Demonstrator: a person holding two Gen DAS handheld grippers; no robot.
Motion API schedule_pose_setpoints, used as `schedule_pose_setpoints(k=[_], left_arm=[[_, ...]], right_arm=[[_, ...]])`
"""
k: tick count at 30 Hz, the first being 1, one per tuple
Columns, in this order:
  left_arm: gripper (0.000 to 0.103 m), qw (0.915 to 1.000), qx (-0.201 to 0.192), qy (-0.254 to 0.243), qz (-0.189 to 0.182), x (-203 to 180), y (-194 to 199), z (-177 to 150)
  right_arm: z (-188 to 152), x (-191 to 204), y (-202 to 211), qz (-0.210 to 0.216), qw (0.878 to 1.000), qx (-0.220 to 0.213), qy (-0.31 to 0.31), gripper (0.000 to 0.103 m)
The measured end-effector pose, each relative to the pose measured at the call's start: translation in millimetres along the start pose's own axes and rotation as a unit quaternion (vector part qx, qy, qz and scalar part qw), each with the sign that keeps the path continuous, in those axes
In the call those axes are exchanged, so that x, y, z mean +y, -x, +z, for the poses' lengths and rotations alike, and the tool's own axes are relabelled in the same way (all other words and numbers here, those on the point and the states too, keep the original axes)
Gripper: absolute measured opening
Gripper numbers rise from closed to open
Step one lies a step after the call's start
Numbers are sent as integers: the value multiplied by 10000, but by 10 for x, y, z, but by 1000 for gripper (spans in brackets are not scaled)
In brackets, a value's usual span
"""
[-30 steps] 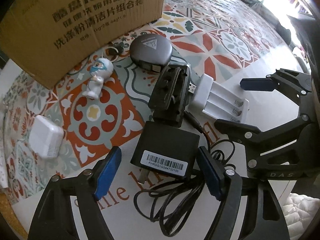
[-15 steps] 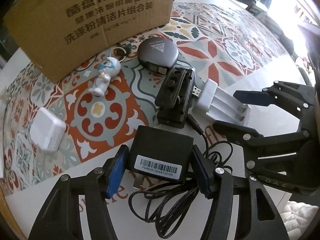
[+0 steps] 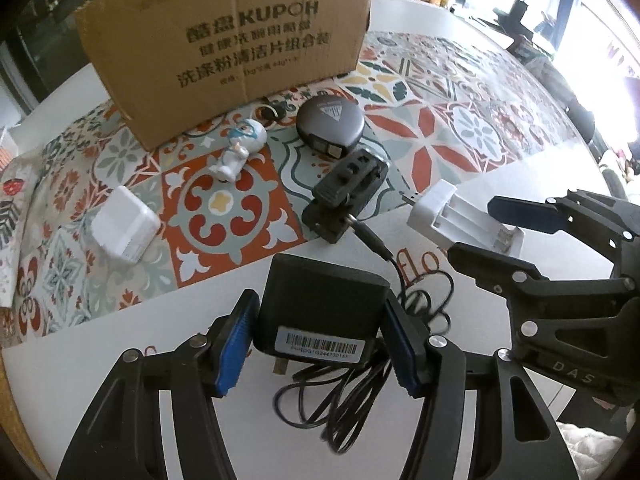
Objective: Organize rigid objects
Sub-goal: 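Grasp the black power adapter with the left tool while the right tool grasps the white battery charger, then lift and carry the adapter and battery charger over the cardboard box with both tools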
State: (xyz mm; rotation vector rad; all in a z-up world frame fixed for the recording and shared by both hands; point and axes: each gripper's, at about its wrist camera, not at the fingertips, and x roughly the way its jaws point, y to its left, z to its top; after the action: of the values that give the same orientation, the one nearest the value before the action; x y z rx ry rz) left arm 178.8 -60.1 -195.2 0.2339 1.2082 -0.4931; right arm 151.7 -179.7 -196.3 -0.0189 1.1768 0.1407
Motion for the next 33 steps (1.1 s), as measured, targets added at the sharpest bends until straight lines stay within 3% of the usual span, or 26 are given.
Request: schedule_pose_setpoints(k=[18, 33], left_arm=[[57, 9979, -528, 324, 164, 52, 376, 42], [56, 9892, -1292, 516, 460, 203, 892, 278]], right_arm=[[96, 55, 405, -107, 9984, -562, 4, 51], [436, 131, 795, -141, 9918, -1267, 86, 51]])
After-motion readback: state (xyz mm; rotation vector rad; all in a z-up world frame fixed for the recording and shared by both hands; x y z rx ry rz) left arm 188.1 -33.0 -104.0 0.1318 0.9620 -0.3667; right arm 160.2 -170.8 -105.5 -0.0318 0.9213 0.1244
